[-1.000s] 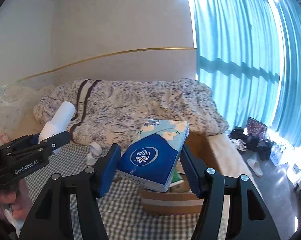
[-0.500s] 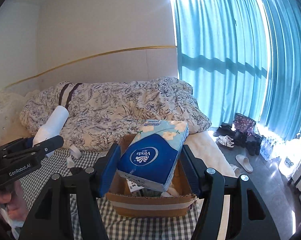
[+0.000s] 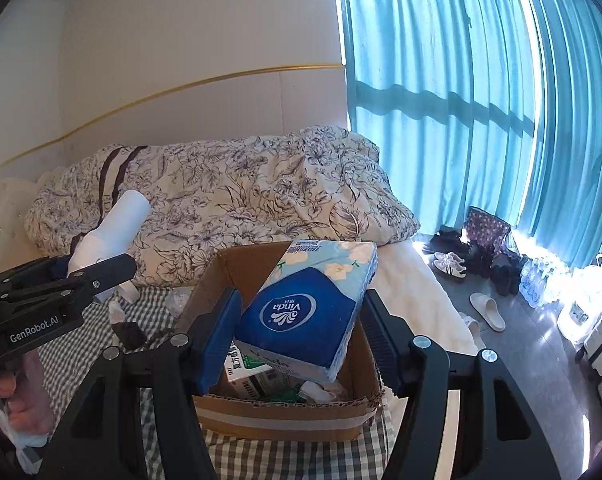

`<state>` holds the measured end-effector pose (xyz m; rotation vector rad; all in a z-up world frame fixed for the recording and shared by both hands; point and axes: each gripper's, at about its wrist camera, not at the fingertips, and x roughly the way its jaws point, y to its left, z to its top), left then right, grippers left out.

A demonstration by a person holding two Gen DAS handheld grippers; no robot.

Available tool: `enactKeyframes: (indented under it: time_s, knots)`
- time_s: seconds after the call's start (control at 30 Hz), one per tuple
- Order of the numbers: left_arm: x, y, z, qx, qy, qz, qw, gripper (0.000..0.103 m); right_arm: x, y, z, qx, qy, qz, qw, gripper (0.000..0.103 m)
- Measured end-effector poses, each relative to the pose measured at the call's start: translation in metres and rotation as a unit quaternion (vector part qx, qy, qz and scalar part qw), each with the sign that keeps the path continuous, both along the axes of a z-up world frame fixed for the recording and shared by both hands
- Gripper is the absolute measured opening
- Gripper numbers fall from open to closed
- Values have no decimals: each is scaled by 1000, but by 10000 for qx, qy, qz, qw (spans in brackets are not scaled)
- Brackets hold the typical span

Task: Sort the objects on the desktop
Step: 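Open both grippers to drop the white device and tissue pack into the box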

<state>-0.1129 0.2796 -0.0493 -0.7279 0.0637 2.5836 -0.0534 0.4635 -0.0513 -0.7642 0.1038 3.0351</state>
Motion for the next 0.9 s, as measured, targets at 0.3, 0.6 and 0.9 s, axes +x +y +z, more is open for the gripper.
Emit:
enactKeyframes:
  time_s: [0.3,0.6,0.9]
  knots:
    - [-35,13,-33,-166,-305,-132,9993,49,-28,9,-28,-134,-252,73,9996,61]
    - [-63,28,-55,-142,-521,-144,9984,49,-52,11,-55,-97,-516,141,9985,61]
    - [-86,48,-77,-149,-780,-281,9964,49,-64,14,-75,-180,-675,184,9974,62]
